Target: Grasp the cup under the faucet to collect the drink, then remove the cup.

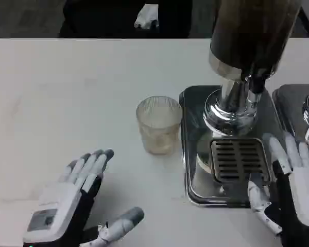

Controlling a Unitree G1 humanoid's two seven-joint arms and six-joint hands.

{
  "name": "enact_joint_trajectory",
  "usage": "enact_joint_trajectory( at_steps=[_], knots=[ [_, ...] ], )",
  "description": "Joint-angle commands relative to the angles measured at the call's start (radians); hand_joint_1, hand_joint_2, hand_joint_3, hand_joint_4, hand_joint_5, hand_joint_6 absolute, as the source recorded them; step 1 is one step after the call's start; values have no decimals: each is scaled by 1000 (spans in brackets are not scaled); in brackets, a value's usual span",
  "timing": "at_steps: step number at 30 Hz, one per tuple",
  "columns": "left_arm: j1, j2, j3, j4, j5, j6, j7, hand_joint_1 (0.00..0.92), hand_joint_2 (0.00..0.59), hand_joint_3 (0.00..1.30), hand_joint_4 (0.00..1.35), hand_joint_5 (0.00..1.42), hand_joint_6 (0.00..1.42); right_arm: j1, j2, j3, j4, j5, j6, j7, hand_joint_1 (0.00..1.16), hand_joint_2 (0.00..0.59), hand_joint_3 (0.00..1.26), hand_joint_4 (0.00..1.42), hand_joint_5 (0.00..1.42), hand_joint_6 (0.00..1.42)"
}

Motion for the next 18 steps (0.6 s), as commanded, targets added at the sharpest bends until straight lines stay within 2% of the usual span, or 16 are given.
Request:
enact_joint_trajectory(
  at_steps=[1,10,15,18],
  knots=[
    [-18,3,-2,11,-9,-24,15,0,105,0,0,0,0,8,4,3,-13,-14,11,-9,206,542,89,0,0,0],
    [-27,14,5,23,-15,-42,6,0,110,0,0,0,0,25,18,11,-24,-24,23,-15,206,542,84,0,0,0],
    [-33,8,7,34,-22,-53,13,0,110,0,0,0,0,16,19,13,-13,-20,19,-14,206,542,84,0,0,0],
    [-43,-1,23,59,-65,-72,17,0,110,0,0,0,0,11,16,12,-12,-19,18,-12,206,542,84,0,0,0]
  ],
)
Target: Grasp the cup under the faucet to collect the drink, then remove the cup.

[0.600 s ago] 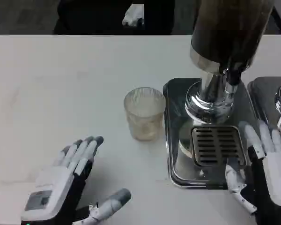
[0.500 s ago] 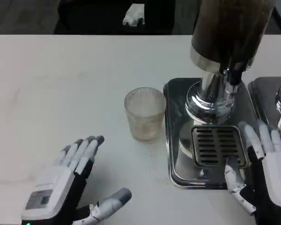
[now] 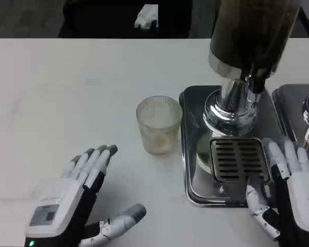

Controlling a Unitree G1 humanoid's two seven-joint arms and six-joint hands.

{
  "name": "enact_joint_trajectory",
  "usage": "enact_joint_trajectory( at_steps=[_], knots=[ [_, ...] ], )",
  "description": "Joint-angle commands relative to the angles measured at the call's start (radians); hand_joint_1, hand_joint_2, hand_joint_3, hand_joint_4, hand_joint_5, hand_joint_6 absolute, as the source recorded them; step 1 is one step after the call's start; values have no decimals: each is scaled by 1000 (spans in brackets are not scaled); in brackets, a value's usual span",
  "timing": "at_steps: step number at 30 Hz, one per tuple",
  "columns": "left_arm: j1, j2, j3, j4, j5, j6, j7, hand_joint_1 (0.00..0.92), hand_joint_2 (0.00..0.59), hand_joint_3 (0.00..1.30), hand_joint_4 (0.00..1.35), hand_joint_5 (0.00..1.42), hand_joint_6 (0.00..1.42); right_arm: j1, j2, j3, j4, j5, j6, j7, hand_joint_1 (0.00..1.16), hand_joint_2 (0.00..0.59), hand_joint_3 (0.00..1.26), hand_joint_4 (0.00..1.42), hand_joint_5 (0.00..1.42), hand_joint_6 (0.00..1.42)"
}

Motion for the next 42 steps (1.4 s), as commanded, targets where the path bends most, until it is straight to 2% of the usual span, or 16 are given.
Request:
enact_joint_trajectory(
  at_steps=[1,5,10,14,18,21,26,31,35,42],
  knots=[
    [-21,-6,26,46,-73,-35,12,0,103,0,0,0,0,-12,-4,1,-4,-12,2,-12,206,542,84,0,0,0],
    [-89,-11,67,103,-142,-58,19,0,83,0,0,0,0,-15,-2,5,-4,-14,3,-12,206,542,84,0,0,0],
    [-263,-18,78,305,-216,-109,-1,0,35,0,0,0,0,-20,0,20,0,-21,3,-16,206,542,84,0,0,0],
    [-440,-36,54,553,-226,-183,19,0,28,0,0,0,0,-16,9,27,-2,-27,12,-26,206,542,84,0,0,0],
    [-599,-58,1,745,-227,-243,-30,0,20,0,0,0,0,-11,18,26,-10,-25,24,-29,206,542,84,0,0,0],
    [-679,-89,-13,860,-256,-282,-73,43,2,0,0,0,0,-10,29,32,-18,-30,34,-27,206,542,84,0,0,0],
    [-753,-140,-28,975,-277,-315,-100,83,0,0,0,0,0,5,43,40,-31,-39,47,-26,206,542,84,0,0,0],
    [-792,-167,-43,1035,-279,-316,-99,131,2,0,0,0,0,17,49,48,-45,-47,56,-24,206,542,84,0,0,0],
    [-832,-187,-74,1073,-248,-284,-67,223,13,0,0,0,0,22,56,57,-56,-51,63,-20,206,542,84,0,0,0],
    [-895,-232,-64,1136,-280,-234,-88,336,26,0,0,0,0,27,62,80,-71,-57,75,-16,206,542,89,0,0,0]
  ],
)
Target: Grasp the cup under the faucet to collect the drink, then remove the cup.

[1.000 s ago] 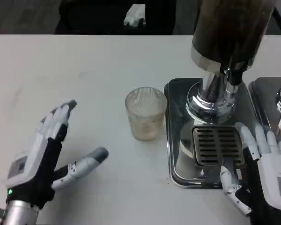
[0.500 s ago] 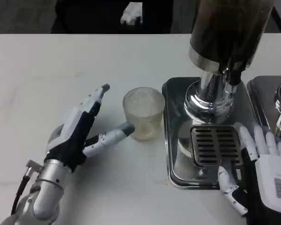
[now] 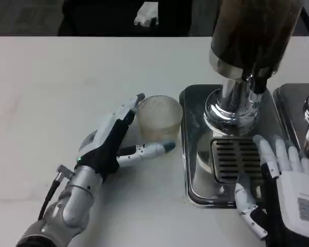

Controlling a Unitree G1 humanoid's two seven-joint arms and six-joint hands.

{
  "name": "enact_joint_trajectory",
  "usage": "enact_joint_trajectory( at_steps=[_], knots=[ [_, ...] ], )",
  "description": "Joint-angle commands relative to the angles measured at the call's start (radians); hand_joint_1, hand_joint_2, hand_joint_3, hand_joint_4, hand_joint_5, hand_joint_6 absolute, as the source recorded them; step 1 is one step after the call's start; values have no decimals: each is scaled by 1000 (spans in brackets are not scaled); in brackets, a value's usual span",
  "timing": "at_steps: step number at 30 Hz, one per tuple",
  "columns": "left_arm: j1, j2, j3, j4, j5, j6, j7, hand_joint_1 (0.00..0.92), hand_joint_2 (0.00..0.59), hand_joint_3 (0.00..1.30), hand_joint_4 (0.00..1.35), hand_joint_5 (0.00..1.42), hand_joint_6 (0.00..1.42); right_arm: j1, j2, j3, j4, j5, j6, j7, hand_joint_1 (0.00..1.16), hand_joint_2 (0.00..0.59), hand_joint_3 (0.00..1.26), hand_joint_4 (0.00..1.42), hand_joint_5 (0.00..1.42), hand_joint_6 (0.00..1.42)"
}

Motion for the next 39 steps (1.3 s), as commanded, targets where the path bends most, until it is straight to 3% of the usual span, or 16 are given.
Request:
enact_joint_trajectory(
  at_steps=[1,11,19,26,34,37,39],
  knots=[
    [-46,-25,16,34,-30,36,-9,339,26,0,0,0,0,13,6,12,-24,-20,12,1,206,542,90,0,0,0],
    [-77,-55,30,55,-71,49,-42,374,35,0,0,0,1,45,23,26,-48,-37,26,-4,206,542,92,0,0,0],
    [-74,-56,0,57,-53,56,-53,453,52,39,17,199,262,53,30,27,-59,-35,30,-3,206,542,92,0,0,0],
    [-69,-58,-21,66,-48,80,-15,640,73,347,397,541,626,63,35,25,-63,-29,30,-3,206,542,93,0,0,2],
    [-60,-57,-28,64,-31,83,76,671,76,670,748,881,906,63,41,23,-63,-26,27,-2,207,542,93,0,0,13],
    [-59,-55,-28,60,-25,79,112,677,54,836,908,1038,1078,63,42,23,-60,-24,25,-2,207,542,93,0,0,15],
    [-59,-54,-25,60,-24,80,130,672,50,869,962,1075,1111,61,42,23,-58,-24,24,-2,207,542,93,0,0,27]
  ],
)
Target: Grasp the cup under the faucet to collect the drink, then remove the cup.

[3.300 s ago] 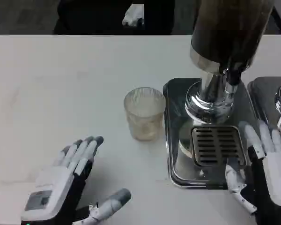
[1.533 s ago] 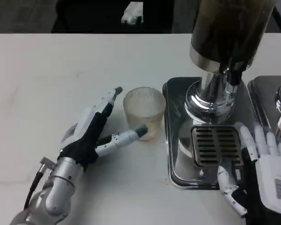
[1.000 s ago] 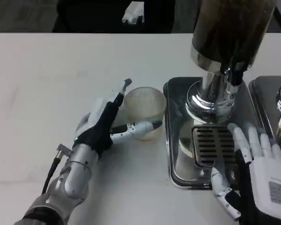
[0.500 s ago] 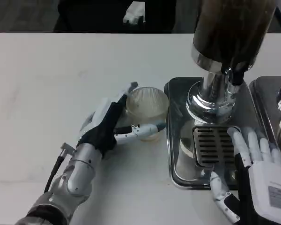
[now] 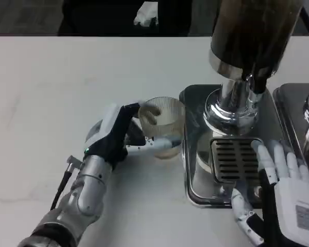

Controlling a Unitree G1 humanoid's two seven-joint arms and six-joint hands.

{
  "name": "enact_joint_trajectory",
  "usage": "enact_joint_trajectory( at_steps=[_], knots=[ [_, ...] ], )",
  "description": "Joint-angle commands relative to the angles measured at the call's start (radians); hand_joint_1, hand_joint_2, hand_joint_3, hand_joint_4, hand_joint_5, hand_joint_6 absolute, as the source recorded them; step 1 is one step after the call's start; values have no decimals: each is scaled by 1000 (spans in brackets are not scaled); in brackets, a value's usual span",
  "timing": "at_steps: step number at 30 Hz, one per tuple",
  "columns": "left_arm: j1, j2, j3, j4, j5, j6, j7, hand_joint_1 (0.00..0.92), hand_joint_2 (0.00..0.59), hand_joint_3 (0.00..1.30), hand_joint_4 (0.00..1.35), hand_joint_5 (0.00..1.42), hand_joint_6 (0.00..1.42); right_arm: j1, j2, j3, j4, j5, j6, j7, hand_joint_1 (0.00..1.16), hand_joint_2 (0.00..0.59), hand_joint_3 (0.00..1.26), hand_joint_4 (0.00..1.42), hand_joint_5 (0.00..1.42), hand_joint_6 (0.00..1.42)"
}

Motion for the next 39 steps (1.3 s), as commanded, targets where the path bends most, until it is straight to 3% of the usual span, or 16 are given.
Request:
enact_joint_trajectory(
  at_steps=[1,8,16,24,29,39],
  knots=[
    [14,2,0,8,10,6,51,668,49,889,991,1094,1128,-1,2,-6,-6,9,-1,-2,207,542,93,0,0,28],
    [18,6,-6,-2,16,-11,114,665,29,967,1098,1178,1246,-2,1,-13,-5,9,0,-4,207,542,93,0,0,31],
    [17,36,-61,-63,88,-107,176,606,1,945,1074,1156,1288,2,-11,-30,-23,2,-6,-11,207,542,93,0,0,32],
    [20,29,-95,-96,132,-158,182,580,0,935,1072,1153,1299,15,-14,-53,-34,7,-3,-13,207,542,90,0,0,33],
    [21,5,-128,-101,165,-164,182,565,0,931,1058,1153,1304,33,-5,-60,-42,3,3,-22,207,542,86,0,0,33],
    [-31,-97,-191,-62,211,-94,196,555,1,928,1058,1153,1310,80,26,-69,-60,-9,23,-42,207,542,84,0,0,22]
  ],
)
